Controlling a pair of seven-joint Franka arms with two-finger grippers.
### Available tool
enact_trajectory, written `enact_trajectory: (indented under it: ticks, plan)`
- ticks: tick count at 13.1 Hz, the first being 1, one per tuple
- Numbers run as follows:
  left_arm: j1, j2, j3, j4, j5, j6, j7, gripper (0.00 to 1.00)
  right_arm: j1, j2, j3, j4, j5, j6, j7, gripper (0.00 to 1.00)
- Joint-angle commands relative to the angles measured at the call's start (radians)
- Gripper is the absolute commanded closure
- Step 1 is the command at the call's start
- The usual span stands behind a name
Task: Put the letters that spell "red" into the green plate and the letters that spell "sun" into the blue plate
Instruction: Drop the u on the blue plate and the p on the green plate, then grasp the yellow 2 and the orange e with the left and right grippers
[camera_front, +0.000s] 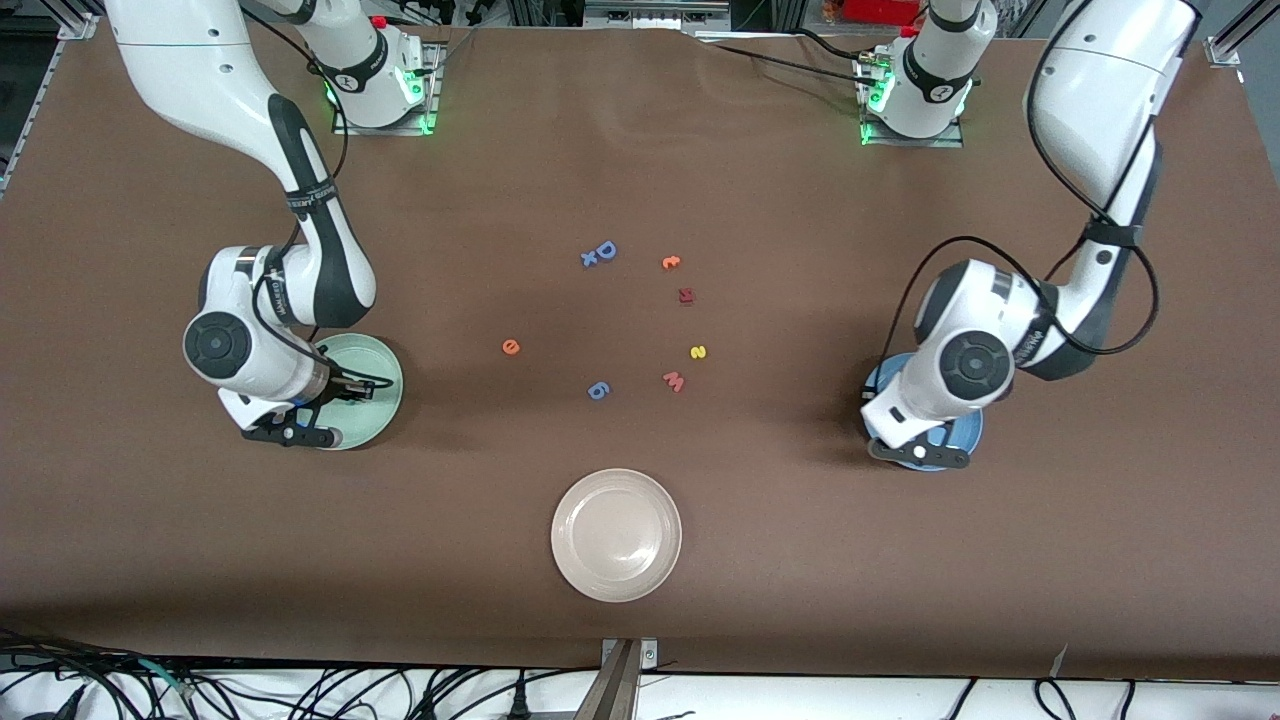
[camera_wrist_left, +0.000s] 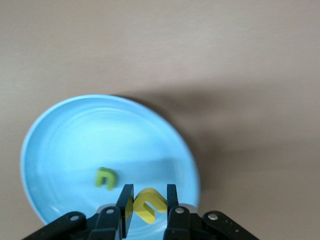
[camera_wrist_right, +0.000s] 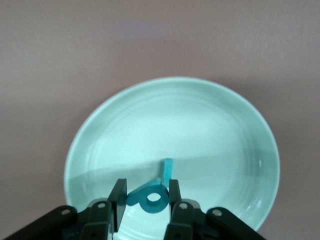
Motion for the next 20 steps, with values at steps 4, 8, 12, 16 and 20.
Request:
enact_trajectory:
  ticks: [4, 8, 12, 16, 20]
  plan:
    - [0.023, 0.044, -0.013, -0.007, 0.022, 0.004, 0.015, 0.64, 0.004, -0.117, 0.002, -0.182, 0.004, 0.09, -0.021, 0.63]
    - [0.023, 0.031, -0.022, -0.004, 0.019, -0.007, 0.006, 0.0, 0.004, -0.126, 0.002, -0.198, 0.013, 0.093, -0.002, 0.19]
    - [0.015, -0.012, -0.098, 0.0, -0.026, -0.011, -0.038, 0.0, 0.005, -0.126, 0.01, -0.167, 0.015, 0.081, 0.027, 0.0]
    - [-0.073, -0.006, -0.209, 0.026, -0.015, -0.004, -0.352, 0.0, 0.08, -0.097, 0.059, -0.105, 0.013, 0.082, 0.266, 0.0]
    - [-0.217, 0.04, -0.206, 0.059, -0.02, 0.039, -0.506, 0.0, 0.168, -0.037, 0.07, -0.031, 0.013, 0.085, 0.45, 0.0]
